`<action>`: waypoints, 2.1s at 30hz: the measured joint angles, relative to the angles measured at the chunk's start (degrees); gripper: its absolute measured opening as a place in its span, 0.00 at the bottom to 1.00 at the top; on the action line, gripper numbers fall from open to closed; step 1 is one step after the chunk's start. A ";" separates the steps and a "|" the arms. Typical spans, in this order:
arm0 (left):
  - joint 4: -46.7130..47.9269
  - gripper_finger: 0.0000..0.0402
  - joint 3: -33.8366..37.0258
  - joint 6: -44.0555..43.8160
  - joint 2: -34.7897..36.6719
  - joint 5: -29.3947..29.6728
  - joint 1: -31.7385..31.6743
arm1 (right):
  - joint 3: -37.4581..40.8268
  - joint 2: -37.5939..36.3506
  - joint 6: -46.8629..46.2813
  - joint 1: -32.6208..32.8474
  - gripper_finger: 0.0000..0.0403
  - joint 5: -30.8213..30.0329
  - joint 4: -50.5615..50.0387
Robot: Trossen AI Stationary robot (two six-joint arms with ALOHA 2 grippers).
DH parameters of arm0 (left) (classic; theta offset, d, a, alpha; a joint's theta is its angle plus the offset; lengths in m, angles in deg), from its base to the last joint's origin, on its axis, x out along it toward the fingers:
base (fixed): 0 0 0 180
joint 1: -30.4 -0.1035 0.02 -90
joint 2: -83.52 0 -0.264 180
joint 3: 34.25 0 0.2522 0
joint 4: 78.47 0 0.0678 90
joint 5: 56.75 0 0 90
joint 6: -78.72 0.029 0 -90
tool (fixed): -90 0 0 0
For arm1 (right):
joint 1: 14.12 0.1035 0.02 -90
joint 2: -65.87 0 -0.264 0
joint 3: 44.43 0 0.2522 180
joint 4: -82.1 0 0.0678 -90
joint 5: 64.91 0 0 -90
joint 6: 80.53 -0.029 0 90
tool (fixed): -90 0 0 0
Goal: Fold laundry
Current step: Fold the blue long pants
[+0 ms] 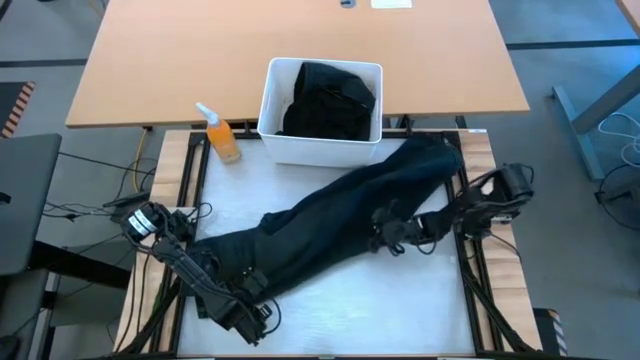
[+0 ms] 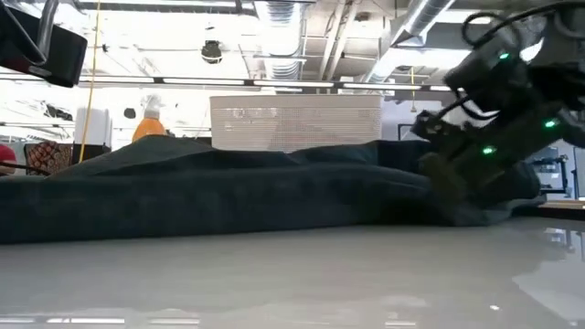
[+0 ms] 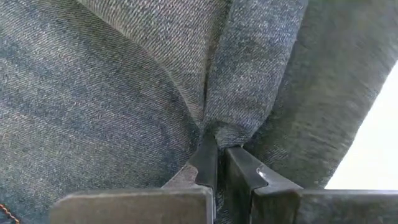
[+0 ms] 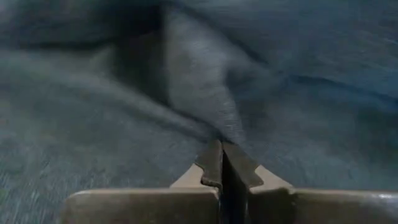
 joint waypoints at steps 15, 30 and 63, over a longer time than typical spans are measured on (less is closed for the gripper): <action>-2.72 0.00 -0.07 -7.06 0.11 -4.82 2.82 | -4.76 -17.24 4.84 -0.42 0.06 3.10 -19.50; -1.75 0.00 -0.07 -9.46 0.15 -7.38 4.39 | -1.10 -1.64 1.30 -6.33 0.06 9.39 -2.89; -0.30 0.00 0.02 -10.65 0.07 -4.88 4.64 | -2.77 -24.85 -10.14 -4.65 0.05 1.87 -36.84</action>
